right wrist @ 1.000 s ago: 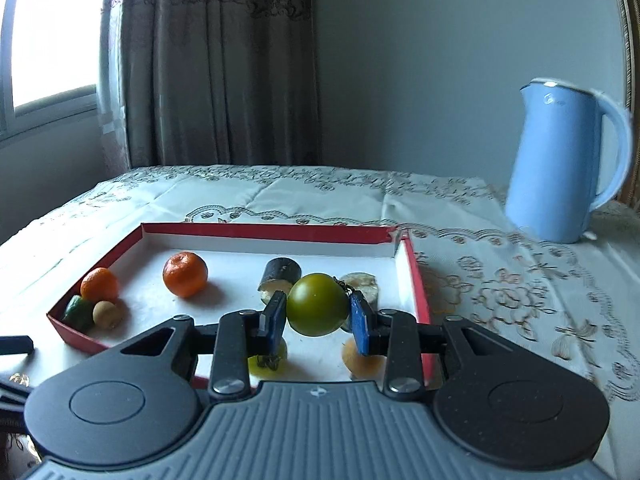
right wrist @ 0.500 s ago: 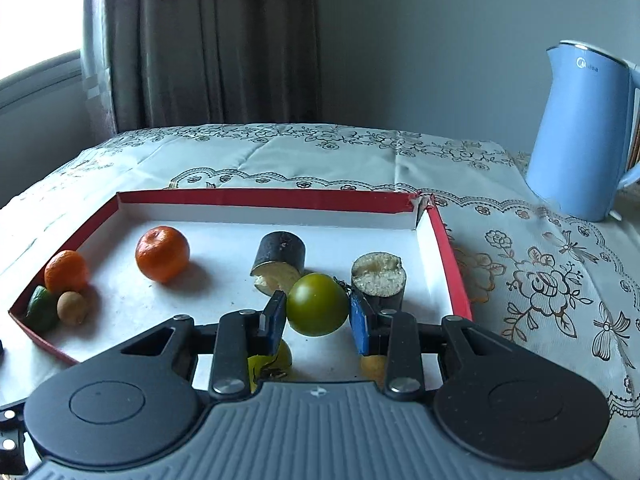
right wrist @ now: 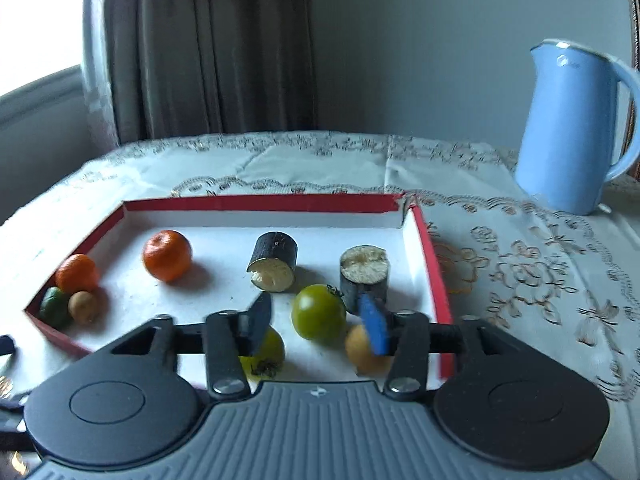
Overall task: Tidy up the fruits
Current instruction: 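Move the left gripper to the green cucumber piece and close on it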
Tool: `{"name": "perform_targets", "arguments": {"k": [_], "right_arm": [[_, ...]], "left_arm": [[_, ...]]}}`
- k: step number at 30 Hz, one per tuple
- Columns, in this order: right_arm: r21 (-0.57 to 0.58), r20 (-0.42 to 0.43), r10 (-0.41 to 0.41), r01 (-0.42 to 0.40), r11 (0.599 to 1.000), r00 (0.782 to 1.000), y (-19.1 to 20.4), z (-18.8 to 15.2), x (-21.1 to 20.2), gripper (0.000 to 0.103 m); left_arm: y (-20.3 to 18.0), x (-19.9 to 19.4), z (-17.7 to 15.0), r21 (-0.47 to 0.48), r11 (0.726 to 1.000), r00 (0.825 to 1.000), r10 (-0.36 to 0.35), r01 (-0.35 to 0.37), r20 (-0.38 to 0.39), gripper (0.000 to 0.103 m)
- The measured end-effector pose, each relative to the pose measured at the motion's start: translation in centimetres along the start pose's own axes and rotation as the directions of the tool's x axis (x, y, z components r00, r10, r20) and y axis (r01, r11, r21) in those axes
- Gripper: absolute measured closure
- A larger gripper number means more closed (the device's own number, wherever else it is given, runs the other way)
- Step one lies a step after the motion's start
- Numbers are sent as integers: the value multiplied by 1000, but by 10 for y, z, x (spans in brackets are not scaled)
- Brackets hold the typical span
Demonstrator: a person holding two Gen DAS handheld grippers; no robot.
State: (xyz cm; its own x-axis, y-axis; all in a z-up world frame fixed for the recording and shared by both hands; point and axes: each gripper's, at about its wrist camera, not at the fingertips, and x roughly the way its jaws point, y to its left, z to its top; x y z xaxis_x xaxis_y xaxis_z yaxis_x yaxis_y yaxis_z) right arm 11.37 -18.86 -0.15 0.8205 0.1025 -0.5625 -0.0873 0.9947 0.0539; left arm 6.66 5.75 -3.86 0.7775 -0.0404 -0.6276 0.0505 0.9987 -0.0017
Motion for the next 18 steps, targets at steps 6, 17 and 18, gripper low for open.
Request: {"name": "perform_targets", "arguments": {"k": [6,17,18], "right_arm": [[1,88,41,-41,999,995,-11,-29,-52,35],[118,126,-26,11,993,992,-38,-51,-65,24],[121,123,-36,21,992,992,-38,-52,-64,24]], "left_arm": [[0,0,0,0,1000,1000,0,0,0,0],[-2,-9,5,-46,999,1000,-8,7,-21,0],[-4,-15,6,-58,998,999,-32,31,-6,0]]}}
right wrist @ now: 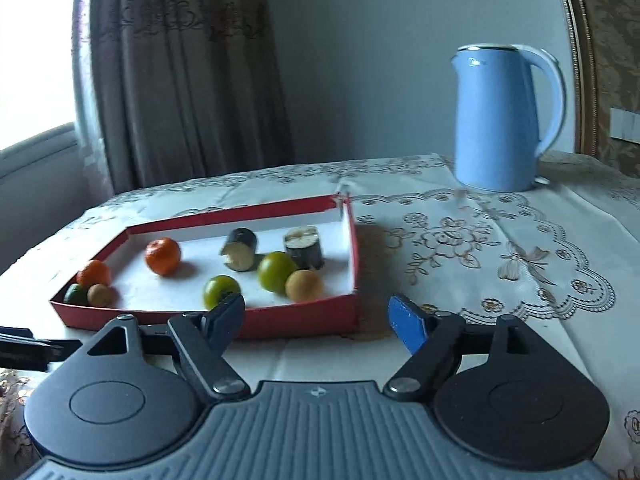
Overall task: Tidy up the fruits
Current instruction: 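Move the left gripper to the green cucumber piece and close on it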
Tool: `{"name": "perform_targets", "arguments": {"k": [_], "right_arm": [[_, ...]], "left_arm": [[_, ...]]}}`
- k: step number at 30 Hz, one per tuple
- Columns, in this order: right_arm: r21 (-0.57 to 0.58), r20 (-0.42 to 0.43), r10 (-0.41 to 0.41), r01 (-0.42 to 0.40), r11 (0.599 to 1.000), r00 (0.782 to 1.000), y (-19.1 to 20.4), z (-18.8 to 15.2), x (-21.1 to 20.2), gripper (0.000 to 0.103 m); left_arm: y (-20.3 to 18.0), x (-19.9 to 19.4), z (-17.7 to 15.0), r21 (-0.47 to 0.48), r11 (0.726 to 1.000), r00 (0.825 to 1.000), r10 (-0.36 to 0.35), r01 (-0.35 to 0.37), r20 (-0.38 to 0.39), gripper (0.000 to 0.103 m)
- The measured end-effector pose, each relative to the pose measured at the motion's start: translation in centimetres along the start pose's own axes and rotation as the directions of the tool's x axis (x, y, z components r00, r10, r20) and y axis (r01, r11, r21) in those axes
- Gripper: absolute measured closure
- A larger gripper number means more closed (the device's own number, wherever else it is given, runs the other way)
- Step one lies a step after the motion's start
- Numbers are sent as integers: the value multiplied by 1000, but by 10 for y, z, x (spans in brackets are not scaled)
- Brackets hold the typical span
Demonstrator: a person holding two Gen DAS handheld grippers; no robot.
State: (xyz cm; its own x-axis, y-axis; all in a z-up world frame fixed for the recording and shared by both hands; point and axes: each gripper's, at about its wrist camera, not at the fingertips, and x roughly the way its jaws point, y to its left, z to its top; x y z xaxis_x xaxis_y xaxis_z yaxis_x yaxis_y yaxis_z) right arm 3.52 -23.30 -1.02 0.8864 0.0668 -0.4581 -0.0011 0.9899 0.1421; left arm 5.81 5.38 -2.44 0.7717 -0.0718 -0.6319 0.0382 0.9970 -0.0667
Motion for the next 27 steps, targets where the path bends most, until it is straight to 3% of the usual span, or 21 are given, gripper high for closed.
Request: {"name": "perform_targets", "arguments": {"k": [7,13,27], "right_arm": [[-8,0,-49,49,999,999,-2,-3,1,24],[-5,1,-46,46,999,999,-2,-3,0,22],[0,-14,-24,24,1000,1000,-1,-3,1,21]], "left_arm": [[-45,-14,3,48,995,996,-90,90,-6,0],[-72,8,6,56,995,996,-76,79,-55,0],[-79,31,4,78,997,999,26,-23,-35,0]]}}
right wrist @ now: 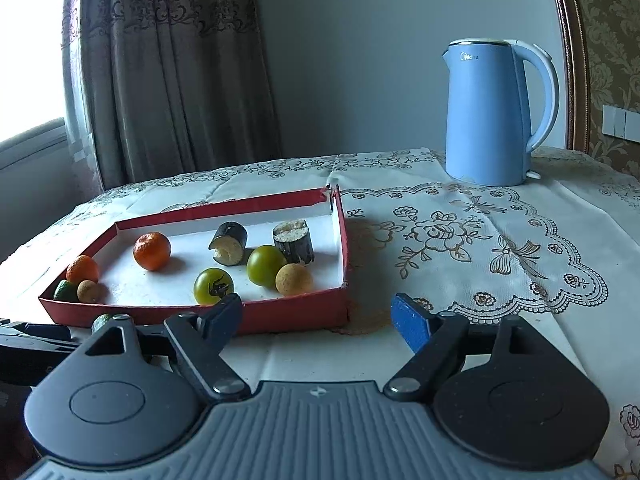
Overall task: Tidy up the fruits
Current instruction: 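Move the left gripper to the green cucumber piece and close on it, then carry the cucumber piece into the red box with the left gripper and release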
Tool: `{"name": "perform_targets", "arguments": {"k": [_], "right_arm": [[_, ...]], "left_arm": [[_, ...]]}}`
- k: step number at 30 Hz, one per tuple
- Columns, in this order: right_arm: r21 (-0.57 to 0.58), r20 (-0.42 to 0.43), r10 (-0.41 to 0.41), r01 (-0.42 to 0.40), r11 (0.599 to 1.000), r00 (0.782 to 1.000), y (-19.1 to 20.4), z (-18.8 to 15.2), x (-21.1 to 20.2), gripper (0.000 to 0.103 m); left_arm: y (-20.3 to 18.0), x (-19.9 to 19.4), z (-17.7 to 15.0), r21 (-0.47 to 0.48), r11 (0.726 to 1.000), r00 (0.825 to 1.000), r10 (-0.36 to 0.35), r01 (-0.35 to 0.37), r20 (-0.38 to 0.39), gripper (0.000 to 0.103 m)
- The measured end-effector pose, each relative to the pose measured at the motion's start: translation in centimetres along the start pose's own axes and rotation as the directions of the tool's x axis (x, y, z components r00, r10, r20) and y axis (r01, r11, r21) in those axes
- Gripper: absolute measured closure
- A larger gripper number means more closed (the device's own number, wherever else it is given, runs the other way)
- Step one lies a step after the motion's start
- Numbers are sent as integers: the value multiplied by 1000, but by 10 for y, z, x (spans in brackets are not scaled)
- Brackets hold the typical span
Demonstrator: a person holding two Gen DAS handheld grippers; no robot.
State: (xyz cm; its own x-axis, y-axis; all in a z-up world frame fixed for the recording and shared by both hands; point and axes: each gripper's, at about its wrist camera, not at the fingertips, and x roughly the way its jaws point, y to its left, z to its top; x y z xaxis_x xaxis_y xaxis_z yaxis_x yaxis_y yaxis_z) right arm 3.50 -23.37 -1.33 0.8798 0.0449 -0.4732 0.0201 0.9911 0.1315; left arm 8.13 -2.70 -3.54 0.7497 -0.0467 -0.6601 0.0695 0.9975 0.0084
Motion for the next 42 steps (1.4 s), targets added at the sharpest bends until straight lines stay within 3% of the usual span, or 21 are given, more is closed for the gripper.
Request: {"name": "perform_targets", "arguments": {"k": [11,18,24,37,42], "right_arm": [[3,-26,-12,12,1000,1000,-1,-1,4,20],[3,-31,-18,18,1000,999,-1,-1,5,20],[3,-36,-23,23,1000,999,-2,-2,6,20],[4,-41,-20,21,1000,999,-3,-2,7,20],[5,-43,-20,21,1000,999,-3,-2,7,20]], "left_arm": [[-1,-1,-2,4,1000,1000,-1,1,24,4],[-2,-10,-7,29,999,998,-31,30,56,28],[-7,-19,-13,88,992,991,-102,94,86,63],[0,-40,-16,104,985,983,-151,141,105,64],[6,-55,-2,100,985,975,-156,142,159,64]]}}
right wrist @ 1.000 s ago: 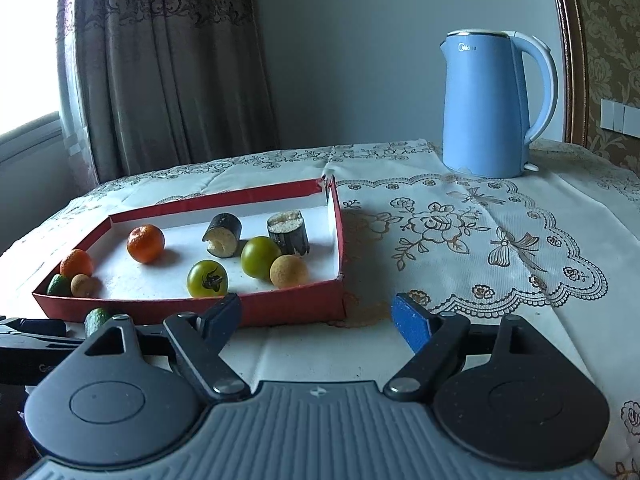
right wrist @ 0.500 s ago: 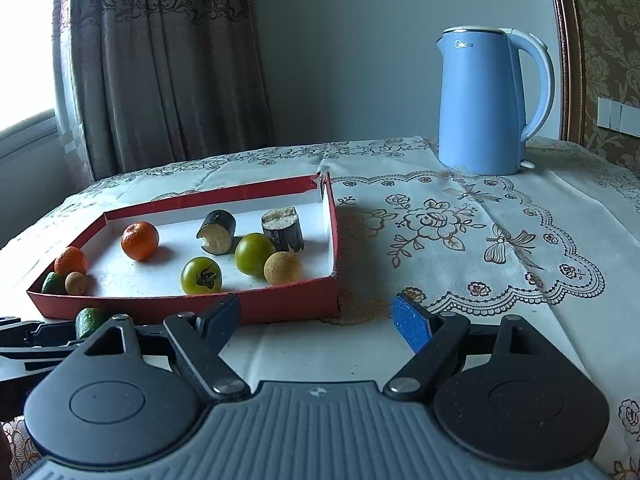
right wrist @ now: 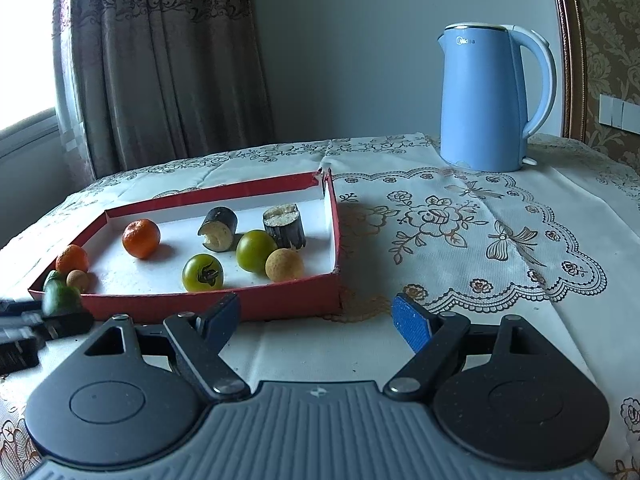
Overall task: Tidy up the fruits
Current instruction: 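Carry the cucumber piece into the red box with the left gripper and release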
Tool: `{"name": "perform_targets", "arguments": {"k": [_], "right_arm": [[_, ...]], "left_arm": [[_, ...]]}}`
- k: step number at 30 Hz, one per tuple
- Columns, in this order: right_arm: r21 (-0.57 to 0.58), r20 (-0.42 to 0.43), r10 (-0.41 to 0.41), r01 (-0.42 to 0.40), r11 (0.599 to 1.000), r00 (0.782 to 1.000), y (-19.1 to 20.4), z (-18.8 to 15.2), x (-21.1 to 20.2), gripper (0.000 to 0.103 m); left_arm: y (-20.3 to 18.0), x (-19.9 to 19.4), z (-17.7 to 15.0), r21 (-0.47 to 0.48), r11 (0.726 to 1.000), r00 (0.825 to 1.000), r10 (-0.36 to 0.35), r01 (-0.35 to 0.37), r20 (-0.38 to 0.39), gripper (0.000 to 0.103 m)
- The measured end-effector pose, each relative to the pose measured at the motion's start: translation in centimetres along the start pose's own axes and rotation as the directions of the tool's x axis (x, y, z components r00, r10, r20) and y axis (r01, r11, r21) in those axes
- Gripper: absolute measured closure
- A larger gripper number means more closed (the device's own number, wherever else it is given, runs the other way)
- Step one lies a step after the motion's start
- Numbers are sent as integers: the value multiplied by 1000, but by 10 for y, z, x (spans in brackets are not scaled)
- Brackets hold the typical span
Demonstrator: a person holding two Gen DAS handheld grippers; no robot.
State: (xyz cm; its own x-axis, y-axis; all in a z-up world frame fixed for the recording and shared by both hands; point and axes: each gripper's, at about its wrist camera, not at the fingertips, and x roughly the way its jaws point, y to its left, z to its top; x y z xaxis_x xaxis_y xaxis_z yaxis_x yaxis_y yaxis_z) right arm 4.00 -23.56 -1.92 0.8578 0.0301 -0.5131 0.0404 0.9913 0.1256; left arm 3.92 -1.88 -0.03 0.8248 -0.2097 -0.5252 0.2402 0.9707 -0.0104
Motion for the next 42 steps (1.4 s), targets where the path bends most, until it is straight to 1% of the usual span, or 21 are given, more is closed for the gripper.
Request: {"name": "perform_targets", "arguments": {"k": [3,6,8,11,14,18,30,36,39,41,42], "right_arm": [[1,-3,4,-4,1000,1000,0,0,0,20],[0,-4,2,-2,1000,1000,0,-1,1,20],[0,-6,0,0,1000,1000,0,-1,1,20],[-1,-9,-2,2,1000,1000,0,-1,1,20],[-2,-15,-2,1,1000,1000,0,-1,3,20],[-4,-23,-1,1,1000,1000,1,-1,4,20],[-8,-41,-5,4,1000,999,1,-1,8,20],[-8,-42,-5,5,1000,999,1,-2,8,20],[-8,-44,-5,5,1000,999,1,-2,8,20],[-8,-47,-7,6,1000,999,1,-2,9,20],[-8,-47,-7,6,1000,999,1,-2,9,20]], "left_arm": [[6,2,14,-10,1000,999,24,-24,21,64],[14,13,28,-27,998,998,50,-49,28,64],[20,28,35,-39,997,997,72,-71,10,64],[31,49,40,-75,994,997,80,-81,-24,64],[38,64,40,-88,992,995,92,-96,-46,64],[45,79,38,-103,990,993,86,-94,-75,64],[46,95,37,-96,990,992,95,-102,-79,64],[42,97,35,-75,990,991,115,-120,-71,63],[43,96,35,-80,990,991,111,-117,-70,63],[43,94,35,-85,990,991,110,-115,-70,60],[44,93,35,-86,990,992,106,-112,-70,57]]}}
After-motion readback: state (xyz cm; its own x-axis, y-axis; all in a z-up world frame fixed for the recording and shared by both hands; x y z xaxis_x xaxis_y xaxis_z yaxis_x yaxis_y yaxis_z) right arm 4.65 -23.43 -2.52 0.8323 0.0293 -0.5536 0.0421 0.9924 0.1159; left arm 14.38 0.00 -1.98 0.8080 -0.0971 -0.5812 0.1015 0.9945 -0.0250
